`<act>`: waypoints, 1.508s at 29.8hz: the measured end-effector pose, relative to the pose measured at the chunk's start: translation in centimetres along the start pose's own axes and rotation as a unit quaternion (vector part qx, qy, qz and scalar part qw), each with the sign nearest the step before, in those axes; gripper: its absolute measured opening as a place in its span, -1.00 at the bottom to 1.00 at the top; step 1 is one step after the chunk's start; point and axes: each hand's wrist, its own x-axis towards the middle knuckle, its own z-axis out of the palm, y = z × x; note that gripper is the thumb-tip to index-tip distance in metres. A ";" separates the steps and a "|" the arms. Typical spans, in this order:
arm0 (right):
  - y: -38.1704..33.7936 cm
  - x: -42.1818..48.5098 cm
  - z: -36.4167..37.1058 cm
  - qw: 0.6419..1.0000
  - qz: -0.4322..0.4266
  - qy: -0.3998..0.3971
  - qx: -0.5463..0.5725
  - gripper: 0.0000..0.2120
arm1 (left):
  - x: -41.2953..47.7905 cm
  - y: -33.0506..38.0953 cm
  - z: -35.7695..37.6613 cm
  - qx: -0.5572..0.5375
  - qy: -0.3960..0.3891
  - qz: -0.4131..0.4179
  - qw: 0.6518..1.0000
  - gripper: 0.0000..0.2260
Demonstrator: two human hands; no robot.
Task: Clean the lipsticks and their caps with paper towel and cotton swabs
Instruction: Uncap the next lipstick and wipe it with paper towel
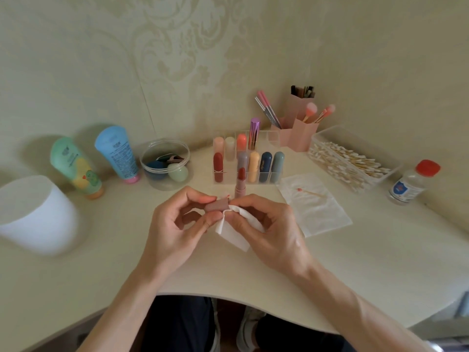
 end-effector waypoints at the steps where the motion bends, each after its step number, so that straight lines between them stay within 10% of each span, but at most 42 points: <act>1: -0.2 0.0 -0.1 1.000 -0.005 -0.002 0.005 -0.86 | 0.0 0.0 -0.1 -0.015 -0.006 -0.006 1.000 -0.82; 19: 0.3 0.0 -0.1 0.997 -0.020 0.018 -0.071 -0.88 | 0.2 0.2 0.0 -0.030 -0.005 -0.071 0.997 -0.84; 28: -1.0 0.5 -1.2 0.975 0.151 0.024 0.161 -0.84 | 0.1 0.1 0.0 -0.029 0.035 -0.008 0.999 -0.80; 45: -0.4 0.9 -3.8 0.990 0.084 -0.047 -0.104 -0.87 | 0.7 -0.9 -0.2 0.115 0.080 -0.006 0.990 -0.85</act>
